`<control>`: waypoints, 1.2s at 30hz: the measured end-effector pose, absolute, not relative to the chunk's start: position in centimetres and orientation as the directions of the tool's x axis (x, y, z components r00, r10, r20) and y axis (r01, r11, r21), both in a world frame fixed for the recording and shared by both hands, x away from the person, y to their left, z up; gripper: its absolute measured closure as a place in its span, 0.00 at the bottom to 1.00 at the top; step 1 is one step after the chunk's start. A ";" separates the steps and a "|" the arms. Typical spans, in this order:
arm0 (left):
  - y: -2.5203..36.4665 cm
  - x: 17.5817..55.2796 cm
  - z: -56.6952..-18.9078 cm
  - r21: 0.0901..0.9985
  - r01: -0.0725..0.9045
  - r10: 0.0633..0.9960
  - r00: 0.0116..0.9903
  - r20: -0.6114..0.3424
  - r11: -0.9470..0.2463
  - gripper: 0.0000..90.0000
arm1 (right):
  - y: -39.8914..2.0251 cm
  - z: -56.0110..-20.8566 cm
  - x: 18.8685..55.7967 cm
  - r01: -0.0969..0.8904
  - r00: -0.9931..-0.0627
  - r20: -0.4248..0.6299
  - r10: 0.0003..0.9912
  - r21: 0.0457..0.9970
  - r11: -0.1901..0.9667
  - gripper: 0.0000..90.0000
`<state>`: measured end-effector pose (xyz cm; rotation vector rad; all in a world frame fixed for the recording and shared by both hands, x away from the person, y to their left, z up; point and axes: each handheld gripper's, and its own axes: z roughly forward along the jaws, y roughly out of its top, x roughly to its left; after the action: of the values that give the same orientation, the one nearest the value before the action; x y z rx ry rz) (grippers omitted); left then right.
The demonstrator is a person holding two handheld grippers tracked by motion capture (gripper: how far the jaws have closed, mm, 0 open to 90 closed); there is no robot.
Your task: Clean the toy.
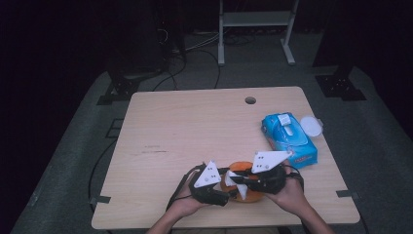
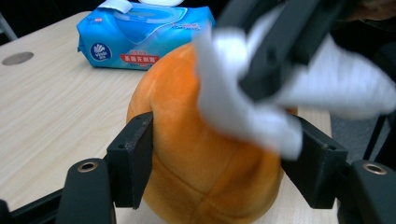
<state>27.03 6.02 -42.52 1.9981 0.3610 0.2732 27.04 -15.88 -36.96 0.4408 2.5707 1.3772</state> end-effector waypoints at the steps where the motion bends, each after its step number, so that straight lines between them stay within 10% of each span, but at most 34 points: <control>1: 6.0 27.0 -42.6 0.902 0.132 0.367 0.930 0.032 -0.412 0.35 | -16.4 -36.7 27.2 0.177 -0.930 -0.030 0.365 0.837 0.518 0.90; 24: 6.3 27.2 -43.4 0.886 0.146 0.341 0.940 0.014 -0.440 0.33 | -20.1 -37.1 28.8 0.270 -0.885 0.012 0.465 0.827 0.494 0.90; 36: 6.1 28.2 -43.9 0.868 0.293 0.325 0.931 -0.164 -0.402 0.11 | -18.3 -38.3 28.3 0.256 -0.932 0.057 0.359 0.803 0.538 0.89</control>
<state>28.25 6.12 -43.92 2.0111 0.4434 0.0369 28.26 -18.30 -38.27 0.5326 2.6523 1.3567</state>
